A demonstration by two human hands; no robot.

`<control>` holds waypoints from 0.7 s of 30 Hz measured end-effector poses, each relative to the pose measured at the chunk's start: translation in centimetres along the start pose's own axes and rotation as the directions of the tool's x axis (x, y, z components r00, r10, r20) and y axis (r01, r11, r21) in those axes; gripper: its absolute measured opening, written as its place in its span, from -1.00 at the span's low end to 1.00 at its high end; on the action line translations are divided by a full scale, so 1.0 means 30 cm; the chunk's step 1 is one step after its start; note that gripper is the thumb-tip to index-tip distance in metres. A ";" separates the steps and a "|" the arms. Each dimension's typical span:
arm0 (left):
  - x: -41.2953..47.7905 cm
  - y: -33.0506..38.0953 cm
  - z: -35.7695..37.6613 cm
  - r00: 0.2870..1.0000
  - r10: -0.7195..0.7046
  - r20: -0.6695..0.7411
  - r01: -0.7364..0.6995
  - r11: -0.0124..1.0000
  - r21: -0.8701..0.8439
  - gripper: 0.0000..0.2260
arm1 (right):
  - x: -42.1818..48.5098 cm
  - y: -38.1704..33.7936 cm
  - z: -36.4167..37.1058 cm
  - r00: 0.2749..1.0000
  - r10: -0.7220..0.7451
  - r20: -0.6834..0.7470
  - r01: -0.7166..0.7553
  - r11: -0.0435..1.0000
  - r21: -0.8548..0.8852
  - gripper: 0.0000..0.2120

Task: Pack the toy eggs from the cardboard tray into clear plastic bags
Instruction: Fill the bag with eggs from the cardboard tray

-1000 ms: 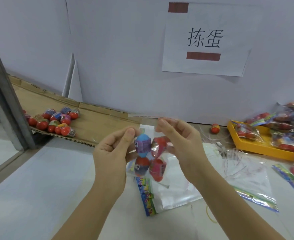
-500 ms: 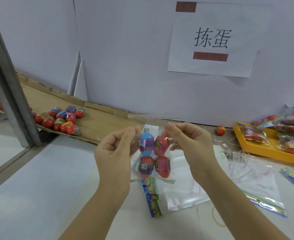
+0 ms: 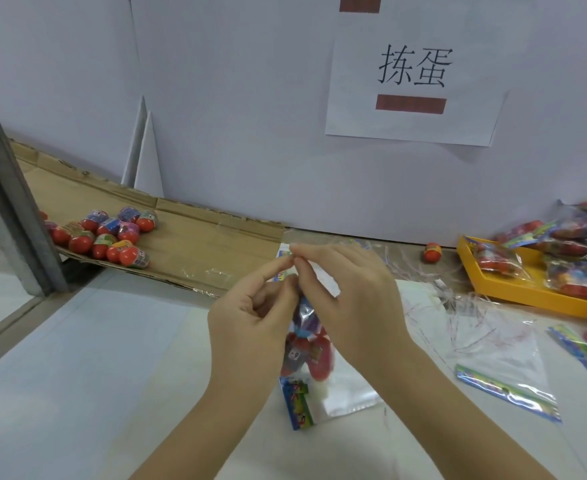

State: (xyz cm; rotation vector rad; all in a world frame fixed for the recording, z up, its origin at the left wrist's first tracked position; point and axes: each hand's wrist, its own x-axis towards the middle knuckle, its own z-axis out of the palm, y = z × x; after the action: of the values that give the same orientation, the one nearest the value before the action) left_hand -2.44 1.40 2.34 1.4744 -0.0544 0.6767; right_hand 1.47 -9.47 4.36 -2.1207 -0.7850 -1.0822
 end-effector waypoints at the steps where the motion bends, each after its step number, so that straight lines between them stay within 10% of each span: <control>1: 0.000 -0.001 0.000 1.000 0.004 0.011 -0.004 1.000 -0.002 -0.69 | 0.004 0.002 -0.001 1.000 0.006 0.009 -0.006 1.000 0.020 -0.85; 21: -0.001 -0.001 -0.007 0.991 0.090 0.099 -0.098 0.992 0.081 -0.57 | 0.050 0.030 -0.072 0.994 0.005 0.109 -0.014 0.997 0.079 -0.87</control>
State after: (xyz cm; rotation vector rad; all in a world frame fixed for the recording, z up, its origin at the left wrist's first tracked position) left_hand -2.52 1.59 2.27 1.5944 -0.1711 0.6923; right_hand 1.85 -11.32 6.42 -2.1276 -0.8546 -0.9207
